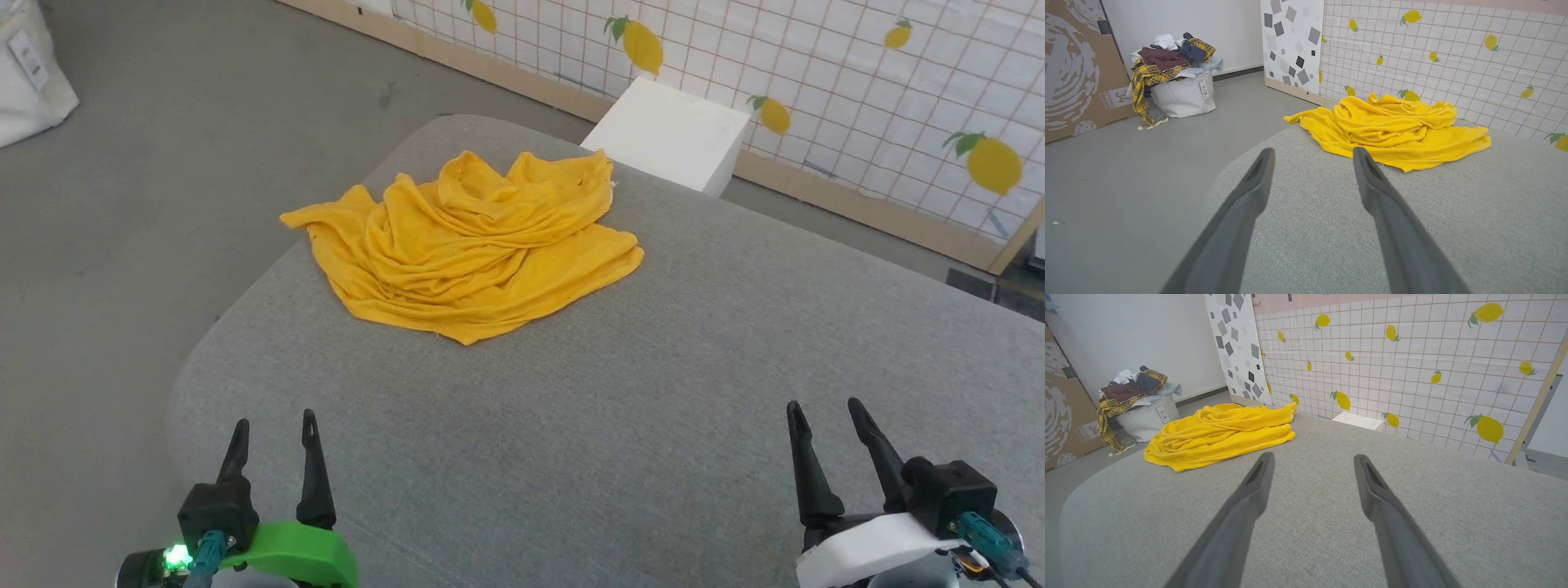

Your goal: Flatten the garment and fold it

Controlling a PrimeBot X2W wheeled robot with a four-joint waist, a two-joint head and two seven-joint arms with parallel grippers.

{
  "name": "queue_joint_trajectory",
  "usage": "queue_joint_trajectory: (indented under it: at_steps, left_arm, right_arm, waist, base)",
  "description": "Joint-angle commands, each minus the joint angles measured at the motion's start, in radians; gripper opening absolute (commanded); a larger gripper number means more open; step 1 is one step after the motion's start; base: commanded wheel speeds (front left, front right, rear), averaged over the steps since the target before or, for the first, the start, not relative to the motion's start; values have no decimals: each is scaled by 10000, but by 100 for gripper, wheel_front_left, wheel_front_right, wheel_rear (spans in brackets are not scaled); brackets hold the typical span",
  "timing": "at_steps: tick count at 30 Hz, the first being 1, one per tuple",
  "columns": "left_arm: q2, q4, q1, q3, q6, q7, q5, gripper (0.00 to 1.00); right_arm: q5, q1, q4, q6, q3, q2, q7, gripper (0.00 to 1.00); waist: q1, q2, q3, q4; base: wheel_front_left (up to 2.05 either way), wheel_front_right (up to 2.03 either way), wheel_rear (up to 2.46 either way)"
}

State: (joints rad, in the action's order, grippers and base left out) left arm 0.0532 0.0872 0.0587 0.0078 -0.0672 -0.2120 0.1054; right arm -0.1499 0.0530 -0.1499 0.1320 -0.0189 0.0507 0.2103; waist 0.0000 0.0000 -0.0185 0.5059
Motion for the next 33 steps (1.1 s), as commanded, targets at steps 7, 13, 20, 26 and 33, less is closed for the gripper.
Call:
queue_joint_trajectory:
  at_steps: [7,13,20,26,33]
  left_arm:
    - [-7,97,198,-20,-145,-220,29,100]
    - [-12,159,249,-59,-195,-343,102,100]
    - [-19,183,199,-52,-195,-488,360,100]
    - [-18,105,-524,-62,162,-498,812,100]
    - [329,774,-2875,87,1220,-236,1781,100]
  right_arm:
    - [-155,160,-123,-12,-13,-4,236,100]
    - [-236,184,-212,-12,-33,-5,359,100]
    - [-275,183,-299,-13,-49,-5,505,100]
    - [-129,71,-209,-13,-176,-5,489,100]
    - [324,-173,288,-13,-484,-5,154,100]
  waist:
    - [0,0,43,379]
    - [0,0,64,646]
    - [0,0,176,882]
    - [0,0,503,747]
    - [0,0,1247,193]
  base:
    - [0,0,0]
    - [0,0,0]
    - [0,0,0]
    - [0,0,0]
    - [0,0,0]
